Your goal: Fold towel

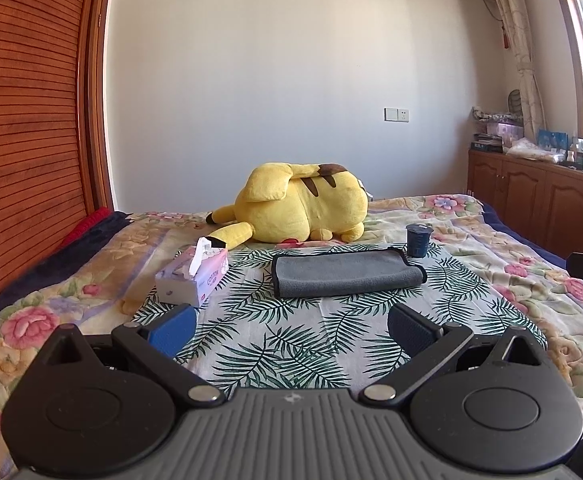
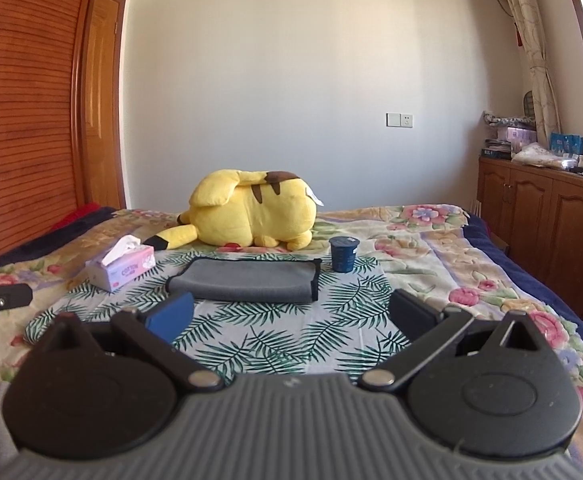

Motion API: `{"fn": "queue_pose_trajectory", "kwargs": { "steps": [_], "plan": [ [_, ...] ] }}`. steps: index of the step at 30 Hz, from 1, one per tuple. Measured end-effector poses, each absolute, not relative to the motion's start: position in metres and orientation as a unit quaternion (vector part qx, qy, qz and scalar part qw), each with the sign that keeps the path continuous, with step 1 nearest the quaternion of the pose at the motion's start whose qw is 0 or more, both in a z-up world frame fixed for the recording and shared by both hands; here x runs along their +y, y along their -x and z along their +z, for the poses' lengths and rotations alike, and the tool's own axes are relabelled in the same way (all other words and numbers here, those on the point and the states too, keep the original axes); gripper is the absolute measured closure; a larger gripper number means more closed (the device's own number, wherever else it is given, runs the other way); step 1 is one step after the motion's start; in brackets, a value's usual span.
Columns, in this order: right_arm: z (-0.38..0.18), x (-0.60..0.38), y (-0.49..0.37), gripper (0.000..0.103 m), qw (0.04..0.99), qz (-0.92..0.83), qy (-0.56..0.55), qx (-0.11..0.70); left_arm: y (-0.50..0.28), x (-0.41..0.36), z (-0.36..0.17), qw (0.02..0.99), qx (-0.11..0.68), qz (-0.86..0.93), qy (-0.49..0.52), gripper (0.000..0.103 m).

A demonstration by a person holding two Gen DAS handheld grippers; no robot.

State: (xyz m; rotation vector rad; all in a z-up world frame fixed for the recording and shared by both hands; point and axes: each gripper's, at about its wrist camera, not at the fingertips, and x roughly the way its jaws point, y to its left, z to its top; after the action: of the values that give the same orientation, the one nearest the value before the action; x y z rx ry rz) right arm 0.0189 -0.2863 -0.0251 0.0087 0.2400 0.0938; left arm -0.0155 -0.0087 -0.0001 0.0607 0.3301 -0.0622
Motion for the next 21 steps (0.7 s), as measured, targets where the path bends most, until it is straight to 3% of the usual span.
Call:
{"fn": "queue_pose_trajectory", "kwargs": {
  "steps": [21],
  "plan": [
    [-0.0266, -0.2880, -0.0201, 0.000, 0.991, 0.045, -0.003, 0.123, 0.0159, -0.0062, -0.0011, 0.985, 0.168, -0.035, -0.024, 0.019]
  ]
}}
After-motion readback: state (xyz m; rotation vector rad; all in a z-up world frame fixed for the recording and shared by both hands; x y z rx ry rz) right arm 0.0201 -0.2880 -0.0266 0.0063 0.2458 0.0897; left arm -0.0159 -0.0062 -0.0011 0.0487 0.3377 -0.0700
